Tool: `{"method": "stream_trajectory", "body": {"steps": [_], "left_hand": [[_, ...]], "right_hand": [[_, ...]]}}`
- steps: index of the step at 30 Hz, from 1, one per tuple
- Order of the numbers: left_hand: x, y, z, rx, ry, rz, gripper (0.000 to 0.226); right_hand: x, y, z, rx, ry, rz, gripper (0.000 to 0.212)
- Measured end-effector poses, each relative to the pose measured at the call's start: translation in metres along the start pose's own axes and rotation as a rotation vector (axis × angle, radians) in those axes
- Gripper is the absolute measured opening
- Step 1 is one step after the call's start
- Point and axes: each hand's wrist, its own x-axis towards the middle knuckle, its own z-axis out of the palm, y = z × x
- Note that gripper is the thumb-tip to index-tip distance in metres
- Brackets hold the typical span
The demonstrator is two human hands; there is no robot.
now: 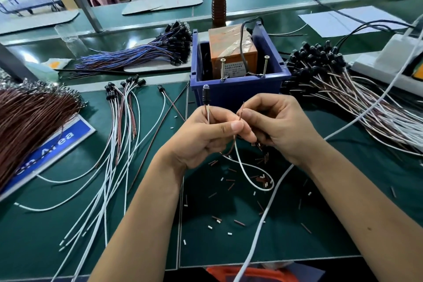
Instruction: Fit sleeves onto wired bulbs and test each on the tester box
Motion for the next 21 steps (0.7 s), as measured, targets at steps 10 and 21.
{"method": "stream_trajectory", "body": {"steps": [10,21], "left_hand": [[-0.0029,0.0014,0.0034,-0.006,0.162,0.207,0.019],[-0.0046,0.0031,0.0036,0.06,0.196,0.212,0.015]], "right_hand": [[0.0003,0.0051,0.0005,0.102,-0.144,0.219,0.022],[-0.0029,-0.0026,-0.0018,0.254,-0.17,0.099,0.04]]}}
